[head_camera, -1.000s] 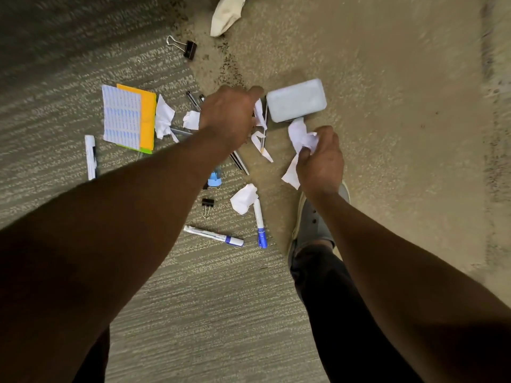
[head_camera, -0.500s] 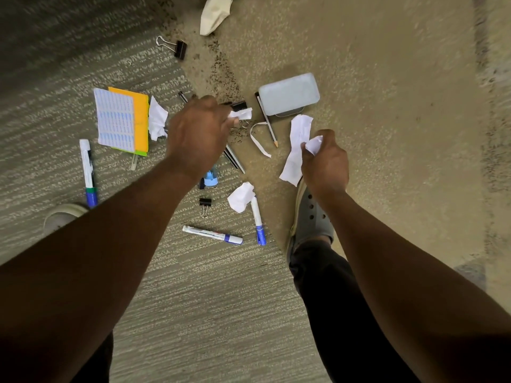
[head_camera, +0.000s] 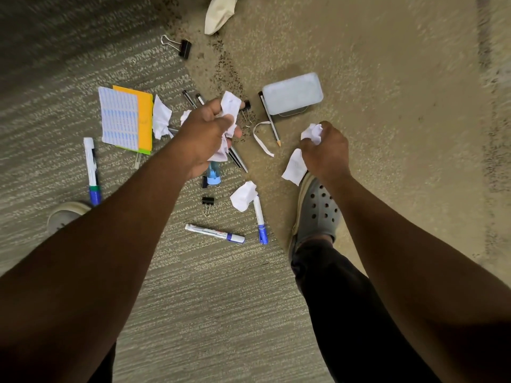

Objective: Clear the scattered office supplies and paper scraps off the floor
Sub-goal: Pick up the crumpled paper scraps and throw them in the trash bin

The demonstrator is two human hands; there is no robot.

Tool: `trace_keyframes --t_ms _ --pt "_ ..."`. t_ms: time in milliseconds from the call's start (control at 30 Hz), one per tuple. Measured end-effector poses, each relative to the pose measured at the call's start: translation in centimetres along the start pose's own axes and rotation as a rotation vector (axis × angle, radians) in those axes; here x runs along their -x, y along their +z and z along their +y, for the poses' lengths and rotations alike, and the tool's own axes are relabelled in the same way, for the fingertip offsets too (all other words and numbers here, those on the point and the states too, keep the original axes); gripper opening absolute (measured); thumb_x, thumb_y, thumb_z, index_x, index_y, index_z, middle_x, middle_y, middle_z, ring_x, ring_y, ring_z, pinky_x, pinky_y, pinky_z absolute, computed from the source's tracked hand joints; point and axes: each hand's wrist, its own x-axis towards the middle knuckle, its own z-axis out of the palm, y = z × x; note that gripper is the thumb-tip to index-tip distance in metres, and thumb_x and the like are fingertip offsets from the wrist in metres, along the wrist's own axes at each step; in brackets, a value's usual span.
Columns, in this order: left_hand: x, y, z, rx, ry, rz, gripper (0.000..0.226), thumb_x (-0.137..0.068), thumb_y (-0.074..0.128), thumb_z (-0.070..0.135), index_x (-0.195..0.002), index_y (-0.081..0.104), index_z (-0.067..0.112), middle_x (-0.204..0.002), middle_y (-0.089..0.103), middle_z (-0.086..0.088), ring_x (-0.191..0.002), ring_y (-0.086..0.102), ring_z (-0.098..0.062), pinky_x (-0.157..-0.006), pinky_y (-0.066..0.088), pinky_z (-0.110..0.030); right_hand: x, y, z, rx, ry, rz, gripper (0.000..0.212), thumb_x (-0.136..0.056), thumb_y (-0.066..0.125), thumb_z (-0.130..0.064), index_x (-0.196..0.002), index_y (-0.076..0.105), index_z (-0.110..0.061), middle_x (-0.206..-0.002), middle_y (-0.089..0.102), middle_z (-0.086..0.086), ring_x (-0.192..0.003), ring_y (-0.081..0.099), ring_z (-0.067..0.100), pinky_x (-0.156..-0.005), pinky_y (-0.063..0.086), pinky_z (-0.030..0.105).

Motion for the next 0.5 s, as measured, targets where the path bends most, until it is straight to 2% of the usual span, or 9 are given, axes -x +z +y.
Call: trace_keyframes --t_ms 67,133,200,233,300,367,433,500 --pt "0.3 0.0 -0.2 0.031 -0.029 -0.029 0.033 -0.100 0.041 0.007 -0.119 0.063 0.023 -0.070 0.061 -0.001 -0.047 0.050 -0.002 -0.048 0.040 -0.016 0.4 -0.3 0.4 0.030 -0.015 -0.012 0.019 -0.090 0.051 -0.019 -0.105 0.057 -0.009 -0.095 0.065 0.004 -0.085 0.059 0.018 -0.070 0.037 0.021" --pt "0.5 0.2 -0.4 -0.003 -0.044 0.001 0.035 -0.097 0.041 0.003 -0.097 0.068 0.024 -0.068 0.057 -0.003 -0.046 0.048 -0.003 -0.046 0.037 -0.016 0.9 -0.5 0.7 -0.005 -0.019 -0.017 0.013 -0.093 0.048 -0.018 -0.104 0.050 -0.012 -0.086 0.060 0.002 -0.079 0.058 0.020 -0.067 0.039 0.026" --pt "0.4 0.5 -0.8 -0.257 0.009 0.119 0.034 -0.090 0.040 0.004 -0.073 0.065 0.021 -0.063 0.056 -0.001 -0.044 0.046 -0.002 -0.045 0.033 -0.017 1.2 -0.6 1.0 -0.043 -0.040 -0.006 0.010 -0.094 0.045 -0.017 -0.103 0.049 -0.014 -0.081 0.057 0.000 -0.076 0.058 0.022 -0.066 0.041 0.028" --pt "0.3 0.7 -1.1 -0.393 0.042 0.171 0.029 -0.087 0.041 0.010 -0.068 0.062 0.019 -0.061 0.055 0.001 -0.046 0.047 -0.005 -0.047 0.032 -0.019 1.3 -0.7 1.1 -0.053 -0.052 0.000 0.011 -0.094 0.045 -0.018 -0.103 0.050 -0.014 -0.081 0.058 0.000 -0.075 0.058 0.023 -0.066 0.042 0.029" --pt "-0.1 1.4 -1.7 -0.598 0.043 0.231 0.027 -0.080 0.046 0.036 -0.066 0.055 0.015 -0.064 0.056 0.002 -0.061 0.053 -0.019 -0.056 0.035 -0.026 1.3 -0.7 1.2 -0.015 -0.080 0.002 0.017 -0.094 0.047 -0.025 -0.105 0.052 -0.014 -0.082 0.061 0.006 -0.079 0.059 0.029 -0.068 0.043 0.030" --pt "-0.5 2.5 -2.5 -0.766 0.066 0.291 0.045 -0.072 0.048 0.061 -0.062 0.048 0.018 -0.070 0.059 0.000 -0.074 0.055 -0.025 -0.065 0.040 -0.030 1.1 -0.6 1.5 0.113 -0.100 -0.015 0.027 -0.094 0.051 -0.038 -0.107 0.054 -0.014 -0.088 0.065 0.011 -0.085 0.061 0.033 -0.070 0.042 0.031" --pt "-1.1 3.9 -3.1 -0.918 0.145 0.366 0.056 -0.073 0.052 0.072 -0.065 0.053 0.017 -0.078 0.067 -0.005 -0.082 0.061 -0.028 -0.067 0.043 -0.031 0.9 -0.5 1.7 0.329 -0.119 -0.052 0.037 -0.091 0.054 -0.049 -0.110 0.052 -0.018 -0.096 0.067 0.011 -0.090 0.063 0.033 -0.068 0.039 0.032" --pt "-1.8 5.2 -3.4 -0.996 0.187 0.427 0.057 -0.077 0.055 0.071 -0.077 0.065 0.016 -0.086 0.071 -0.008 -0.089 0.064 -0.031 -0.066 0.040 -0.031 0.9 -0.2 1.8 0.508 -0.132 -0.113 0.049 -0.085 0.061 -0.057 -0.114 0.049 -0.020 -0.101 0.067 0.009 -0.093 0.064 0.031 -0.068 0.037 0.033"
